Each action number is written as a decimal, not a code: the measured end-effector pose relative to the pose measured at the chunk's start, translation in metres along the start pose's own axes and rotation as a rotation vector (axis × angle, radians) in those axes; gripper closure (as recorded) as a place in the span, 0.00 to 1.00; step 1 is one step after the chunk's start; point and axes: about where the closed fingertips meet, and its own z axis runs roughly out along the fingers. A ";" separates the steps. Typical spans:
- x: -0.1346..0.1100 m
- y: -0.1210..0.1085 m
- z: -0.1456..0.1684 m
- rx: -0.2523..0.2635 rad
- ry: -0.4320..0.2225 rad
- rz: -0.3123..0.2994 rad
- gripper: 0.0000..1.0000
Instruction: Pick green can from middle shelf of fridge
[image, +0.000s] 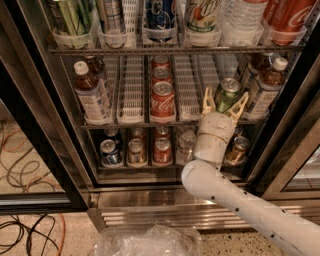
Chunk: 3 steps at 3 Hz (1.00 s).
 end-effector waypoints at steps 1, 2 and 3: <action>0.005 -0.002 0.001 0.014 0.007 -0.009 0.31; 0.007 -0.003 0.001 0.016 0.012 -0.006 0.35; 0.007 -0.004 0.001 0.016 0.013 -0.005 0.58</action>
Offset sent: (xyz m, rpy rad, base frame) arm -0.0019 -0.0071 -0.0127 0.0263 0.0199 -0.0100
